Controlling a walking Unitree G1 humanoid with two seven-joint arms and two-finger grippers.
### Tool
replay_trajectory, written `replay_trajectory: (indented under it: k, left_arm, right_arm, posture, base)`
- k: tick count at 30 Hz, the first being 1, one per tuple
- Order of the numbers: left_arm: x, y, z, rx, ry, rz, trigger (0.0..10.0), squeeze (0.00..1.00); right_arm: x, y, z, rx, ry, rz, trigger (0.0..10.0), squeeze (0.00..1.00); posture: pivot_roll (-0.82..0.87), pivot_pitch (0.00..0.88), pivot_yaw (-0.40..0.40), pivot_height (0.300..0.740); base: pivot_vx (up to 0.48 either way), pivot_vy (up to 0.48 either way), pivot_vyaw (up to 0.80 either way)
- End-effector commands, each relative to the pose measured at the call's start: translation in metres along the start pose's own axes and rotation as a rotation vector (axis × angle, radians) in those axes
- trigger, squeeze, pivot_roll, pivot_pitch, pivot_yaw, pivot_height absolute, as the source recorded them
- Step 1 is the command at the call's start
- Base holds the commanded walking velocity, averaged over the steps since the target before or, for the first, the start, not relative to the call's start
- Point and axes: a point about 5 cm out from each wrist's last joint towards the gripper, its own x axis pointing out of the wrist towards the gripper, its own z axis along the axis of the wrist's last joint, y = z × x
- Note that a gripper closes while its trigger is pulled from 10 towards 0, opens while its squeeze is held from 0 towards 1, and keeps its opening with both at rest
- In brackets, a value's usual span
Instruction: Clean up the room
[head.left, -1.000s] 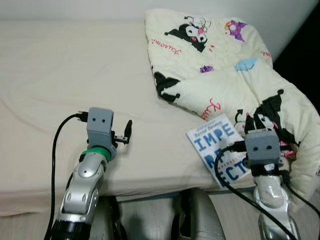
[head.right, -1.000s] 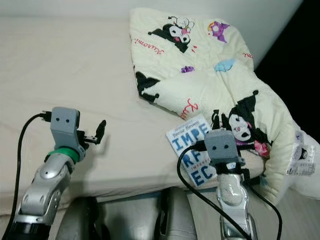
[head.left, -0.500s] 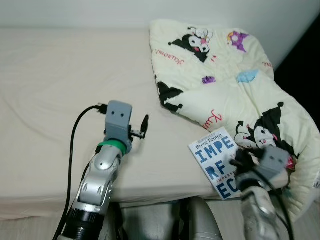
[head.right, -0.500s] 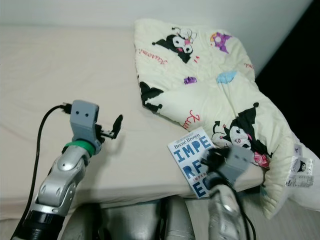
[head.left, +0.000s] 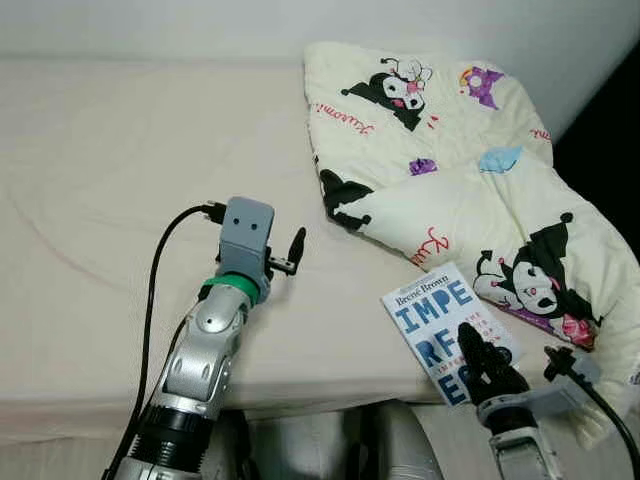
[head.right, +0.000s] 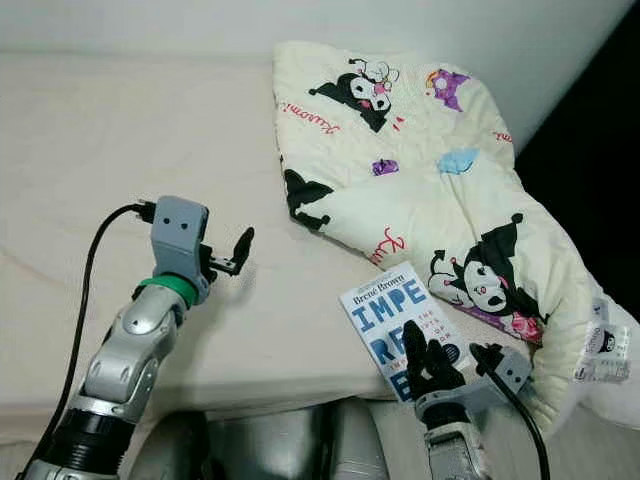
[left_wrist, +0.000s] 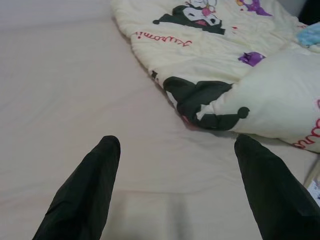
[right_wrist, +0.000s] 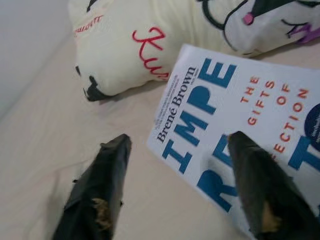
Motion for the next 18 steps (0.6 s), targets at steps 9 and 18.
replay_trajectory:
  k: [9, 18]
  left_arm:
    - [0.001, -0.006, -0.008, -0.018, 0.018, -0.027, 10.0, 0.0]
    - [0.002, -0.01, -0.009, -0.054, 0.027, -0.037, 10.0, 0.0]
  right_arm:
    - [0.001, 0.005, 0.0, -0.096, 0.062, 0.066, 10.0, 1.0]
    - [0.021, 0.027, 0.023, -0.305, -0.04, 0.108, 10.0, 0.0]
  posture:
    - [-0.12, 0.172, 0.011, 0.637]
    - [-0.13, 0.163, 0.007, 0.642]
  base:
    - [0.0, 0.0, 0.0]
    - [0.0, 0.0, 0.0]
